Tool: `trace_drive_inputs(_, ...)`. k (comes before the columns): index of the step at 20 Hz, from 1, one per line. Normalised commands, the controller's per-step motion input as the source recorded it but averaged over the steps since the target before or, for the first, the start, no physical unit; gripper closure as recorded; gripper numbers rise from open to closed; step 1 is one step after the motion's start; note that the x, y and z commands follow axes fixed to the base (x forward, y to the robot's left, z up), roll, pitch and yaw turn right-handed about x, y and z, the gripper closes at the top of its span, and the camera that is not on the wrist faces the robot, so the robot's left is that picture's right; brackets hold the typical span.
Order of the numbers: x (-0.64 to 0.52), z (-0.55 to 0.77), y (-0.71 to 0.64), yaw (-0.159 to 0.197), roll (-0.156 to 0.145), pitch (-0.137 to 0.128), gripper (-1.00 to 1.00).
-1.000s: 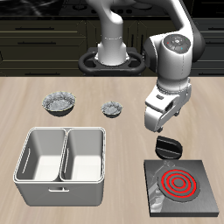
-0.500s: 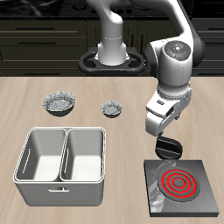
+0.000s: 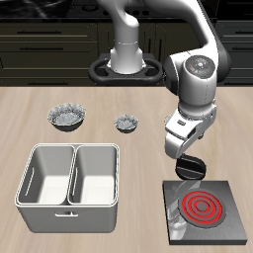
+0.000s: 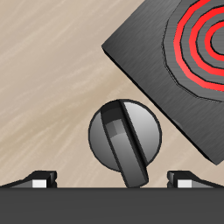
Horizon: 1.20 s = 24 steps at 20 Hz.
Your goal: Turn off the flat stove and place the largest bowl on it
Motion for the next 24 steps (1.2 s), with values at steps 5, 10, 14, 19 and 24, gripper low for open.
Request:
trace_drive_inputs(5, -0.04, -0.15, -0.01, 0.003, 0.001, 0.016, -1.00)
trace_drive_inputs(10, -0.04, -0.12, -0.04, 0.013, 0.004, 0.019, -1.00)
trace_drive_inputs(14, -0.06, -0.10, 0.02, 0.009, 0.008, 0.020, -1.00)
trace_drive_inputs(19, -0.03, -0.09, -0.03, 0.006, -0.002, 0.017, -1.00)
trace_drive_inputs(24, 0.02, -0.14, -0.04, -0.004, -0.005, 0.022, -1.00)
